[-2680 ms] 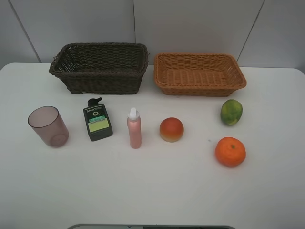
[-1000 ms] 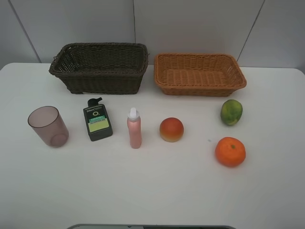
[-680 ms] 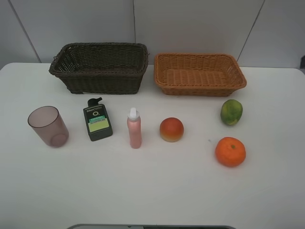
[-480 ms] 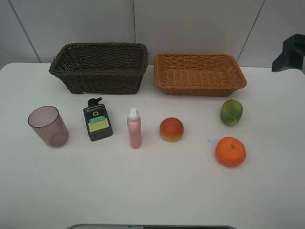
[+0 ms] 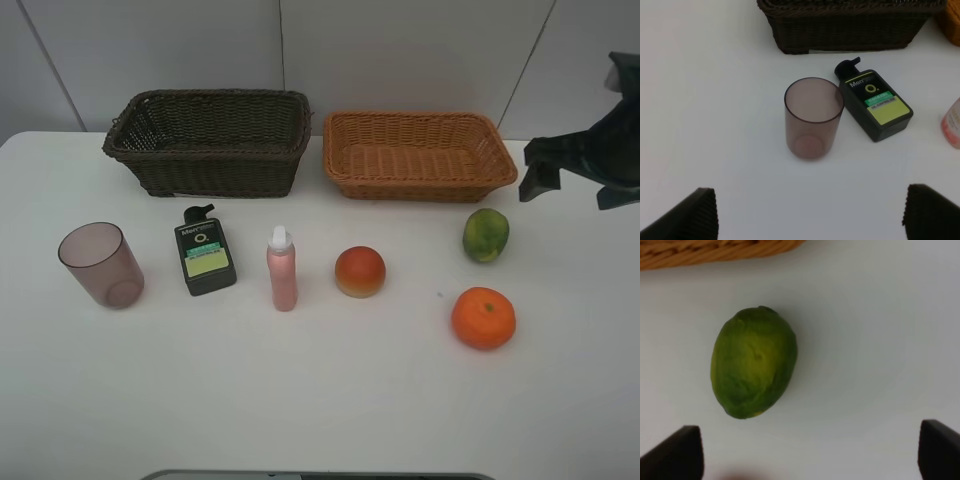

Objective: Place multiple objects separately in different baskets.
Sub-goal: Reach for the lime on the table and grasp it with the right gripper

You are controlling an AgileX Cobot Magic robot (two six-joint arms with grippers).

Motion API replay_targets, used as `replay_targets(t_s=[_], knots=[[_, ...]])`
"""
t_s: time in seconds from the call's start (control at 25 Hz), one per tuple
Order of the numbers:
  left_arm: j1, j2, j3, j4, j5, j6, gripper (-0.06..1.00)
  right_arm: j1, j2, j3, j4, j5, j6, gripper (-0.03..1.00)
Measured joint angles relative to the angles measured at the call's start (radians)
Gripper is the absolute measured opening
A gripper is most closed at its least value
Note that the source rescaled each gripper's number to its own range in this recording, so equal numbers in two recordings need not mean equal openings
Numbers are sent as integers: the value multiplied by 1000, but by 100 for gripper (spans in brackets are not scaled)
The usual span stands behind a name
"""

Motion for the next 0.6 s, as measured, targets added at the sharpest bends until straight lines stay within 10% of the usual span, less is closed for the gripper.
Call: replay_targets(t_s=[0.6], knots=[[0,0,0,0,0,0,96,54,162,0,29,-254,0,92]])
